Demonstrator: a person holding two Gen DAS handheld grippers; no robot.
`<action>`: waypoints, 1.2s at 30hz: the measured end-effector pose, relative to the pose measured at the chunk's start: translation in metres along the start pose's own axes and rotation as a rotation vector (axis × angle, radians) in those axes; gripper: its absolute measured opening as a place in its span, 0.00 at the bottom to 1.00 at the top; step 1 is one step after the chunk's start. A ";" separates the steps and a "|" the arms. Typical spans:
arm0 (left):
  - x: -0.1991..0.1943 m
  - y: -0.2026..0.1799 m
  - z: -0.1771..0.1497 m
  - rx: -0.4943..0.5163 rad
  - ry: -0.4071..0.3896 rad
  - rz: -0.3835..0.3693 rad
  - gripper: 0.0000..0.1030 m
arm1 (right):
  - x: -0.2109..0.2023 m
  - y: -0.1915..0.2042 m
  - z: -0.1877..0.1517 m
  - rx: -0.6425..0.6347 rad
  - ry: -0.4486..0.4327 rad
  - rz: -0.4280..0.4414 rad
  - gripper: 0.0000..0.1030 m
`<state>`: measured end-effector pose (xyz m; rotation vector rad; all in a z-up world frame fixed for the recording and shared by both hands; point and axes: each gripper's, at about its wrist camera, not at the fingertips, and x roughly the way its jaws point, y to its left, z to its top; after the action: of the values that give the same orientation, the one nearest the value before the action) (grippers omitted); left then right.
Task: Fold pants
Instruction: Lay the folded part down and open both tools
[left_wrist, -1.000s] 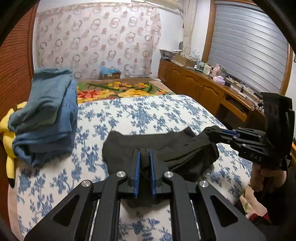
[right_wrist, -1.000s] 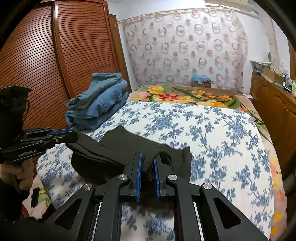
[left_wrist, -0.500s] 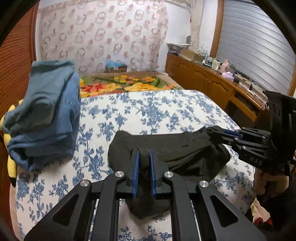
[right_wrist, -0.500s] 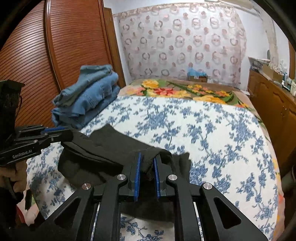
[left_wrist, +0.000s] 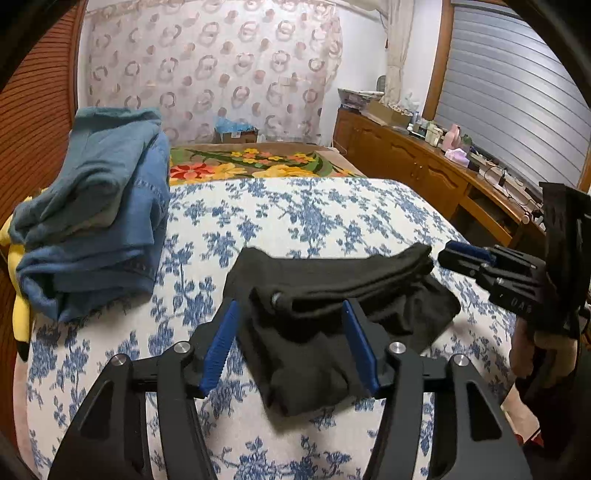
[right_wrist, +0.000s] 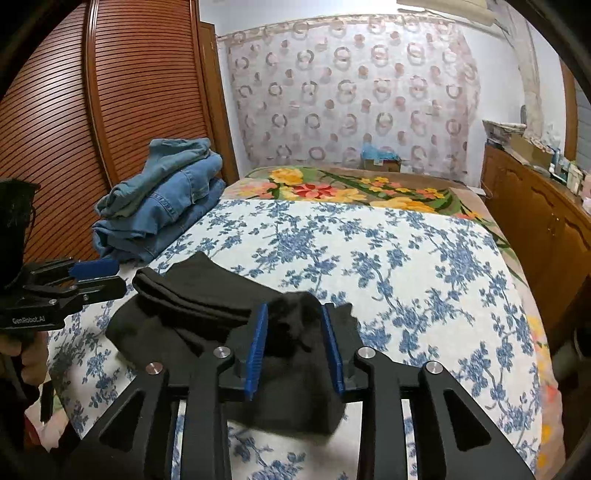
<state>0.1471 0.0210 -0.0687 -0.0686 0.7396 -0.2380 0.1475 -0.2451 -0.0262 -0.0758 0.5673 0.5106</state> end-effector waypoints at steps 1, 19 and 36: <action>0.000 0.000 -0.003 0.002 0.007 0.000 0.57 | -0.002 -0.003 -0.003 0.007 0.004 0.013 0.31; 0.014 0.005 -0.043 -0.002 0.099 -0.034 0.43 | 0.008 -0.014 -0.028 0.000 0.182 0.043 0.31; 0.002 -0.006 -0.040 0.035 0.058 -0.041 0.11 | 0.006 -0.011 -0.033 -0.055 0.185 0.057 0.05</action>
<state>0.1202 0.0160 -0.0991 -0.0437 0.7921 -0.2935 0.1415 -0.2589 -0.0580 -0.1609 0.7376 0.5781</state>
